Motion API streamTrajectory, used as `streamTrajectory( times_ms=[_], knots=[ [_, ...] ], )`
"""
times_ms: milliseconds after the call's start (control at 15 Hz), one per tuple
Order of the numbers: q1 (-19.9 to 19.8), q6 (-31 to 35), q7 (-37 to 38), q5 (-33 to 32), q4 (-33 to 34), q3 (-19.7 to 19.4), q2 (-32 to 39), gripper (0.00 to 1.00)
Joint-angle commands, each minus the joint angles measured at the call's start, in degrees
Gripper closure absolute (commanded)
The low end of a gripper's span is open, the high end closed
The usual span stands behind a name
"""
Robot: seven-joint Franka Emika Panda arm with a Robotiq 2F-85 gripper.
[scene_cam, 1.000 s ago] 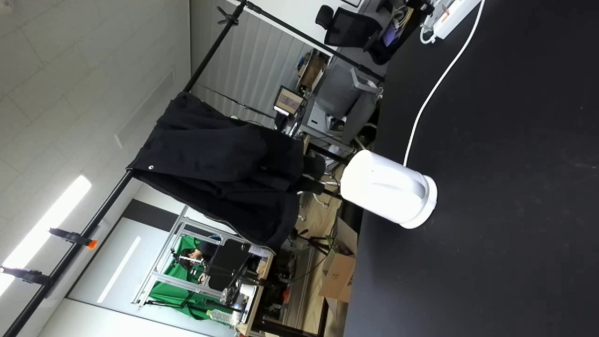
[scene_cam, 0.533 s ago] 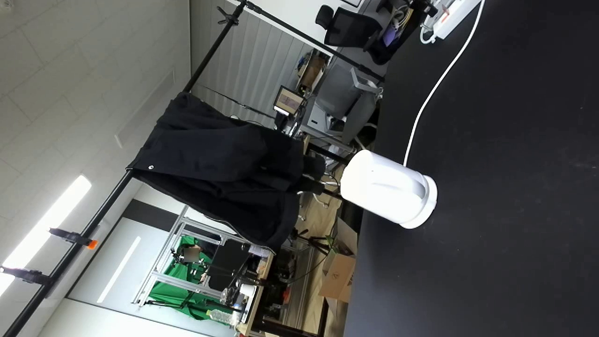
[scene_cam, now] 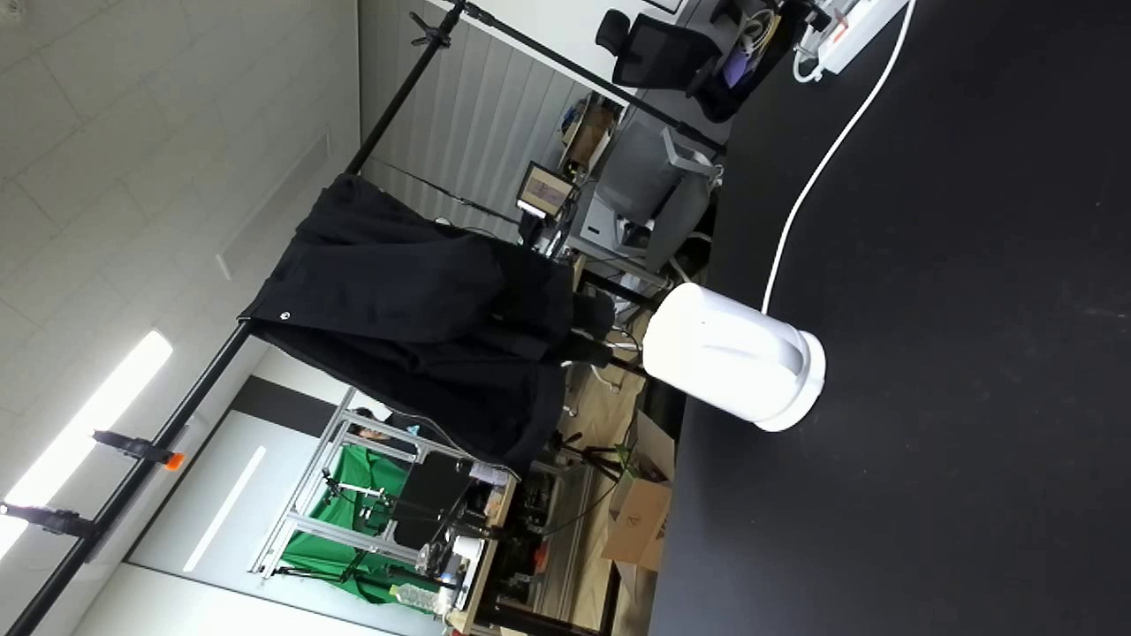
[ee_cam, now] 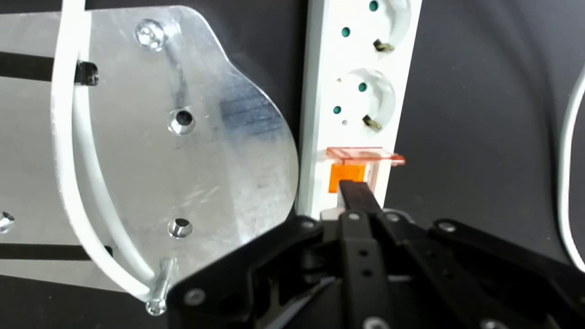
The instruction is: Turn on the extension cord then switch the kettle on and off
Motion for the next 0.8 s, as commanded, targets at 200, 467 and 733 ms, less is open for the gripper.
streamTrajectory(
  times_ms=[200, 467, 733],
  knots=[
    [0.00, 0.00, 0.00, 0.00, 0.07, -0.04, 0.00, 0.99],
    [0.02, 0.00, 0.00, 0.00, 0.08, -0.07, 0.00, 1.00],
    [-0.05, 0.42, -0.11, 0.33, 0.21, 0.46, 0.83, 1.00]
  ],
)
